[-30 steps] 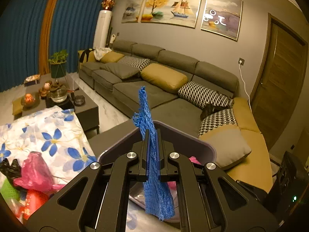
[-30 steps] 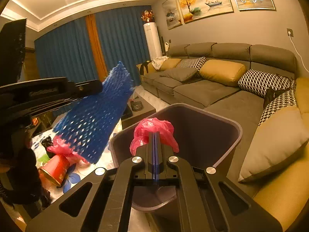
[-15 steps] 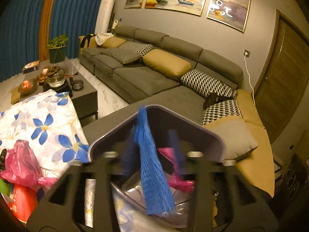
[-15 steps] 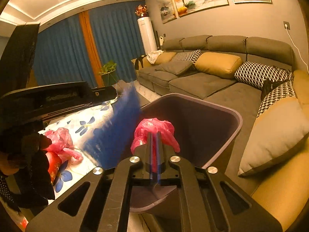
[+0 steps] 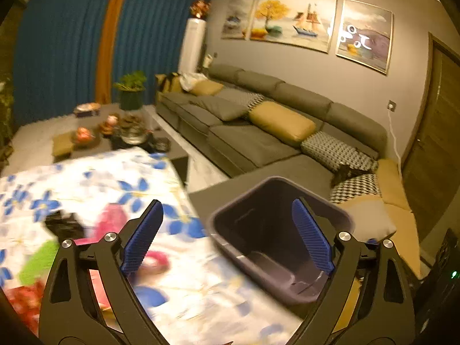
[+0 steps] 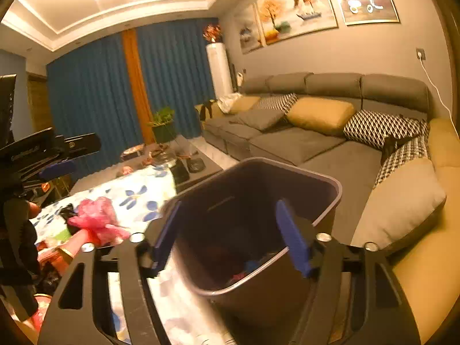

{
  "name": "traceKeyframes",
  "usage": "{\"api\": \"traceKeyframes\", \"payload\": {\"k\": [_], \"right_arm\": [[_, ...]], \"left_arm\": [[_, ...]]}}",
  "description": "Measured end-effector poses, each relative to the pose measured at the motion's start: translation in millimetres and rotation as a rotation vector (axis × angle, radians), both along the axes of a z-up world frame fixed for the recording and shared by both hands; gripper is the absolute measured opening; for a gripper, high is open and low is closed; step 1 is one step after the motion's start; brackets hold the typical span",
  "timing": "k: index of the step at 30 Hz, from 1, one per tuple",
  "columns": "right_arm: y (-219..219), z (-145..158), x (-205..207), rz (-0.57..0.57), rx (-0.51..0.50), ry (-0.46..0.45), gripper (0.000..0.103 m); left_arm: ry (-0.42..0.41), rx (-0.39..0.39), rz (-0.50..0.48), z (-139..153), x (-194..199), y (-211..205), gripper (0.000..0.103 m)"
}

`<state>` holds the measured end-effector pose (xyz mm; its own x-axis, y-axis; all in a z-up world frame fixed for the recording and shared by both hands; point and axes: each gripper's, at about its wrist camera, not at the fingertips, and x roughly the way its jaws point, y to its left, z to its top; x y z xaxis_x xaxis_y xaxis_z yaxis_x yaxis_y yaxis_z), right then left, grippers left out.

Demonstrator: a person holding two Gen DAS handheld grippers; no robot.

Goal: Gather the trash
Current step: 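Open both tools to drop the net and bag into the gray bin, then move both open tools back over the trash pile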

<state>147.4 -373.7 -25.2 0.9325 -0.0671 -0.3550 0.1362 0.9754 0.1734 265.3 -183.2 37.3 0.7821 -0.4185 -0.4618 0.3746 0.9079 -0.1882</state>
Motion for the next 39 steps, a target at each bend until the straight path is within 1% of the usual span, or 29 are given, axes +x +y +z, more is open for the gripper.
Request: {"api": "traceKeyframes", "payload": {"k": [1,5,9,12,15,18,22,25,30,33,37,39], "right_arm": [[5.1,1.9,-4.8,0.012,0.001,-0.009,0.076],[25.5,6.6,-22.1,0.072,0.0,-0.034,0.08],[56.4,7.0,-38.8,0.159,-0.009,-0.043,0.081],[78.0,6.0,-47.3,0.218,-0.017,-0.033,0.081],[104.5,2.5,-53.7,0.272,-0.044,-0.027,0.081],[130.6,-3.8,-53.1,0.31,-0.081,-0.011,0.081],[154.1,-12.6,-51.2,0.352,-0.085,0.02,0.081],[164.0,-18.0,-53.0,0.365,-0.084,0.032,0.081],[172.2,-23.4,-57.3,0.375,-0.085,0.045,0.081],[175.5,-24.7,-58.1,0.376,-0.093,0.051,0.081],[177.8,-24.9,-56.8,0.382,-0.101,0.059,0.081],[180.2,-24.6,-54.9,0.385,-0.109,0.057,0.081]], "left_arm": [[-0.009,0.006,0.015,2.5,-6.9,9.6,0.09],[-0.062,0.034,0.1,13.0,-42.9,55.1,0.09],[-0.082,0.017,0.201,14.0,-81.0,105.0,0.092],[-0.089,0.025,0.288,4.8,-110.3,137.7,0.092],[-0.082,0.039,0.375,-11.1,-136.7,167.7,0.092],[-0.044,0.021,0.451,-31.5,-161.7,197.7,0.092],[0.0,-0.007,0.525,-54.8,-190.0,230.2,0.092],[0.02,0.007,0.541,-68.5,-209.9,237.7,0.092],[0.055,0.046,0.493,-87.2,-233.4,237.4,0.092],[0.089,0.059,0.458,-97.2,-244.8,229.5,0.092],[0.135,0.069,0.413,-113.7,-249.0,219.0,0.092],[0.166,0.087,0.409,-119.6,-245.7,214.5,0.092]]}}
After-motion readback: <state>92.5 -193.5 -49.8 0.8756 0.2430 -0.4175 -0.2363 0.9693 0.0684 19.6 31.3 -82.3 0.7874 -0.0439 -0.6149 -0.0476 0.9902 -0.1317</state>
